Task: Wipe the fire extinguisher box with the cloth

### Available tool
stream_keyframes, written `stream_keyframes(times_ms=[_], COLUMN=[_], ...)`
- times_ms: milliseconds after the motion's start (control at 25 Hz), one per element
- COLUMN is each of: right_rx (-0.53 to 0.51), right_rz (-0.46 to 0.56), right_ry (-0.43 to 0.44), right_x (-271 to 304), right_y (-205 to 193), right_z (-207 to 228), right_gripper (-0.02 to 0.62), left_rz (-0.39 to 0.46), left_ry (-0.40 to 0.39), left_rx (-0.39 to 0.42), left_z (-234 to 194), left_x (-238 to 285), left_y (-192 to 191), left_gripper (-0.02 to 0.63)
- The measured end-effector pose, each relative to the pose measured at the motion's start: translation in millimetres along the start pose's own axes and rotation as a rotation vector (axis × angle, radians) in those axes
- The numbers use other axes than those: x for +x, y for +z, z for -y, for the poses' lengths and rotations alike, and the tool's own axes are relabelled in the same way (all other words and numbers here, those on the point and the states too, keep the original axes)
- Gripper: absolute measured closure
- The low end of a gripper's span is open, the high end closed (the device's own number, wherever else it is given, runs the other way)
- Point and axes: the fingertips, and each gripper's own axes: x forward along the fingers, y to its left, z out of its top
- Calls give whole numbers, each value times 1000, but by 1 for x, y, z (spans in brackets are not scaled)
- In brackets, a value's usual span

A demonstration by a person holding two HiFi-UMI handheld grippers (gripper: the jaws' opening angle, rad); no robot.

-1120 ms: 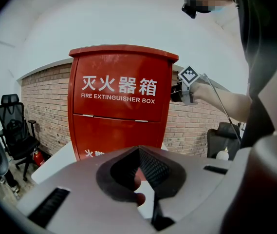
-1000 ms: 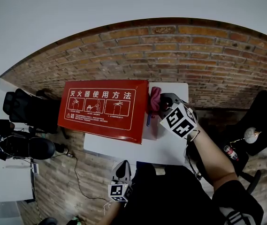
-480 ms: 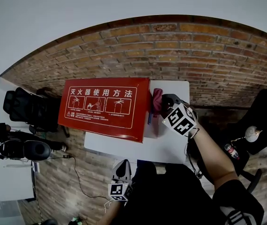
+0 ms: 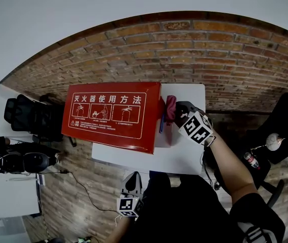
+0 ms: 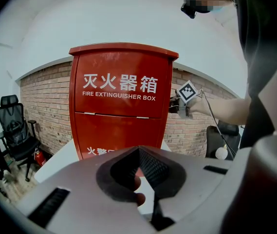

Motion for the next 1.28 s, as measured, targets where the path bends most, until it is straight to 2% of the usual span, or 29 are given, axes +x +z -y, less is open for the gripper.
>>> stream_keyframes(times_ms=[560, 1280], right_rx=[45, 84], right_rz=[91, 53], right_ry=[30, 36], right_x=[20, 46], right_y=[-36, -86], right_z=[-4, -9], right_gripper=[506, 506], left_rz=[-19, -43], left_ry=[4, 24], left_rx=[11, 8], left_z=[1, -5], left_x=[1, 4], left_y=[-2, -5], left_gripper=[589, 589])
